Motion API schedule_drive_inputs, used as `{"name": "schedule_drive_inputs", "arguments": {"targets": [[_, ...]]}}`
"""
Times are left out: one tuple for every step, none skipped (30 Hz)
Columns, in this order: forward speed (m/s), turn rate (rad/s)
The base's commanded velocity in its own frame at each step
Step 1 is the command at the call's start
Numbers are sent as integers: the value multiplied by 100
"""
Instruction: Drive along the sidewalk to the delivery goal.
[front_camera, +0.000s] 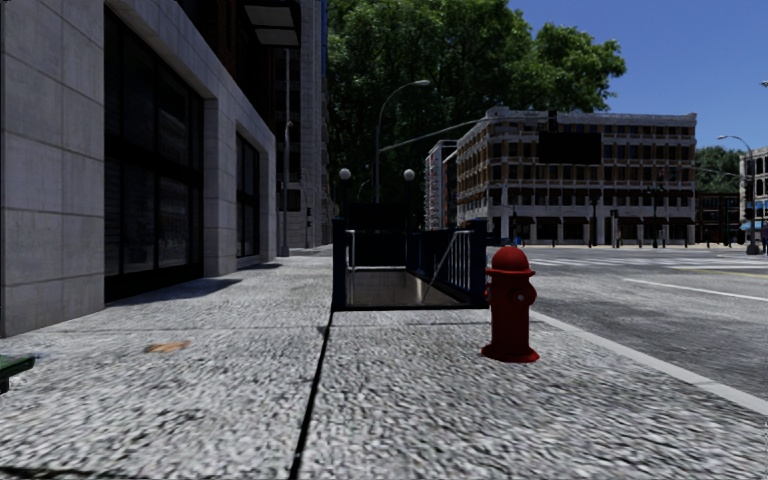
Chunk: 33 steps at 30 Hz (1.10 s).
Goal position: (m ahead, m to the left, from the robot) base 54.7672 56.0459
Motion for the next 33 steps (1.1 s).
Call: {"name": "schedule_drive_inputs", "arguments": {"targets": [[193,37],[193,37],[192,37],[190,37],[189,38],[189,38],[185,39],[184,40],[183,40],[183,40],[183,40],[183,40],[183,40],[183,40],[183,40],[183,40],[183,40],[183,40],[183,40],[183,40],[183,40],[183,40],[183,40],[183,40],[183,42],[183,47],[183,49],[183,49],[183,49],[183,49],[183,49],[183,49],[183,49]]}}
